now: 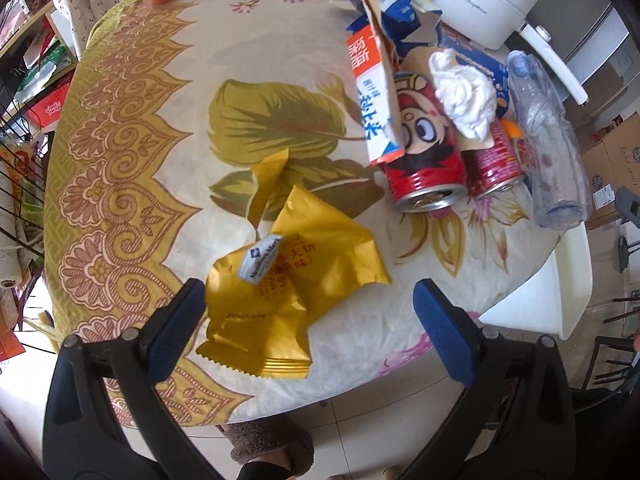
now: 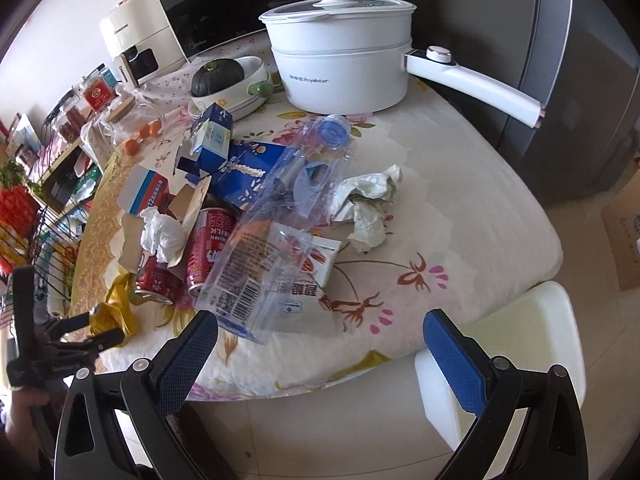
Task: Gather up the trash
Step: 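Grasp the yellow snack wrapper with the left tool while the right tool grasps the clear plastic bottle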
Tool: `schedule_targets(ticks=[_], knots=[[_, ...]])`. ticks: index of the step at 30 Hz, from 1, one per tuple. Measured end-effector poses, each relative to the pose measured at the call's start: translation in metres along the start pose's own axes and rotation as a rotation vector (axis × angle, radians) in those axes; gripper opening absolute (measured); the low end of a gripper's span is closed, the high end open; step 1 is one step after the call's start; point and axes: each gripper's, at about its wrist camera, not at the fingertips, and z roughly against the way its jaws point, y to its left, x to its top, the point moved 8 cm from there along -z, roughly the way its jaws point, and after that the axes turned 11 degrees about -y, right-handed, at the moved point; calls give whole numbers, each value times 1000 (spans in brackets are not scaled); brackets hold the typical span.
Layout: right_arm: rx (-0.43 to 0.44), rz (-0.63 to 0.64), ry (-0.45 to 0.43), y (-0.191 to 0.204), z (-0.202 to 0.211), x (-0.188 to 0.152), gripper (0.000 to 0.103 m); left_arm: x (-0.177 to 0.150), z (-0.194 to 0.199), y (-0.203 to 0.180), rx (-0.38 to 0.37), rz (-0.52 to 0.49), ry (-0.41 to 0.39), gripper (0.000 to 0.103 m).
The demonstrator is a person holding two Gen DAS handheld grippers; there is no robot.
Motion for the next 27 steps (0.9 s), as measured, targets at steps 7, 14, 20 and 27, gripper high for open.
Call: schedule_targets(ticks=[7, 14, 20, 27], knots=[[46, -85, 5, 15, -36, 12, 103, -13, -13, 2, 23, -63, 49, 89], [95, -206, 20, 17, -62, 16, 101, -13, -3, 9, -9, -49, 14, 52], [132, -260, 60, 18, -78, 6, 71, -13, 10, 9, -19, -67, -12, 38], [141, -265, 25, 15, -63, 8, 65, -3, 34, 4, -52, -72, -54, 21]])
